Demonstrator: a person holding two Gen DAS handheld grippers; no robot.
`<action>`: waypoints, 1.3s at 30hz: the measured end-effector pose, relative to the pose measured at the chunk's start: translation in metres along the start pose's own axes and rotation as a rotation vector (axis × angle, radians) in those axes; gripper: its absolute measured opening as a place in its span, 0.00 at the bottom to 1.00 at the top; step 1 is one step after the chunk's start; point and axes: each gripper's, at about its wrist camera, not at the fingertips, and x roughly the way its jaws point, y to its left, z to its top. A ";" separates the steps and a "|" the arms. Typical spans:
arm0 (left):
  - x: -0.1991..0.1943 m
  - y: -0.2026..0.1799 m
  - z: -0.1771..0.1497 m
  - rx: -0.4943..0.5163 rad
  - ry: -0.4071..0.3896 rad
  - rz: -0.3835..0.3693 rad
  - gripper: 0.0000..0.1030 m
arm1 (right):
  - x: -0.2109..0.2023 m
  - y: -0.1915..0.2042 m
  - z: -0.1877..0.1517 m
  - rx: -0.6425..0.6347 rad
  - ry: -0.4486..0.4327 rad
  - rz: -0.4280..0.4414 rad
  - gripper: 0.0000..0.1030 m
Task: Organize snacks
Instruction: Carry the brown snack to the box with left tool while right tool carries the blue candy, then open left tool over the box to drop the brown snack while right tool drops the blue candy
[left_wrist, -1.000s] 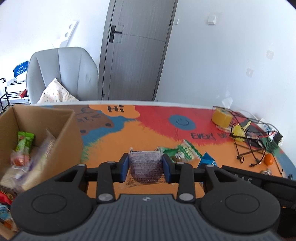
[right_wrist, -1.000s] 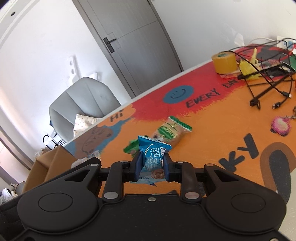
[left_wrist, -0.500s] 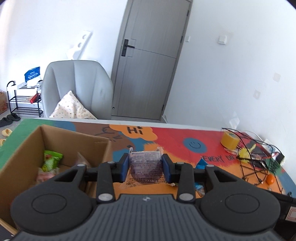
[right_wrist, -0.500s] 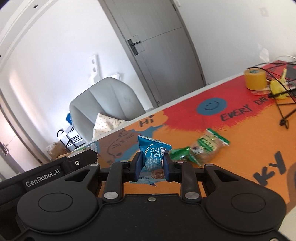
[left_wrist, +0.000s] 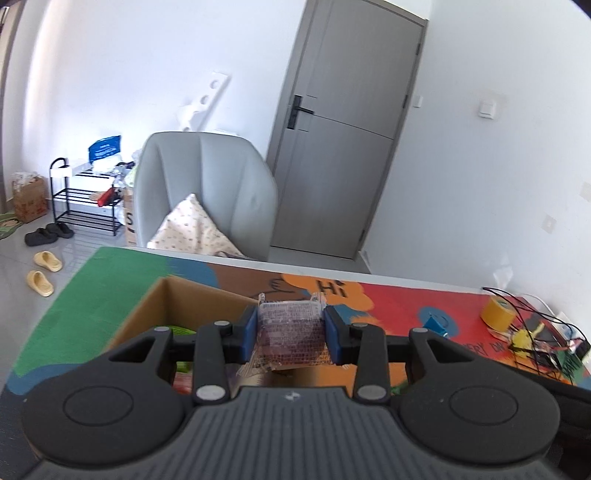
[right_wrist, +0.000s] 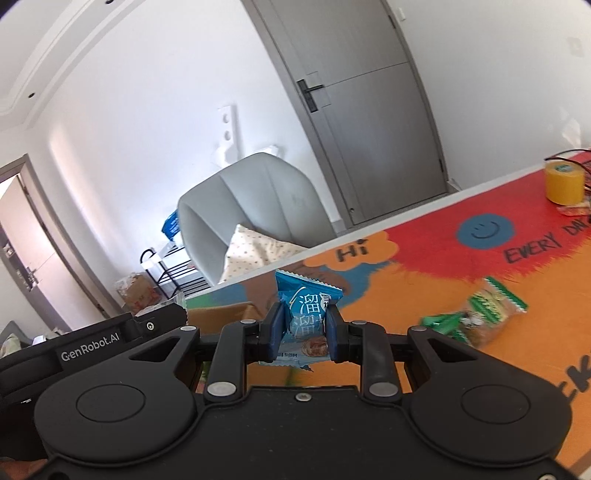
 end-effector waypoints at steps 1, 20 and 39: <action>0.000 0.004 0.002 -0.006 -0.002 0.007 0.36 | 0.001 0.004 0.000 -0.006 0.001 0.009 0.25; 0.015 0.060 0.016 -0.085 0.009 0.050 0.56 | 0.039 0.055 0.001 -0.072 0.039 0.058 0.25; -0.001 0.113 0.023 -0.179 -0.014 0.089 0.71 | 0.069 0.096 0.001 -0.085 0.077 0.121 0.31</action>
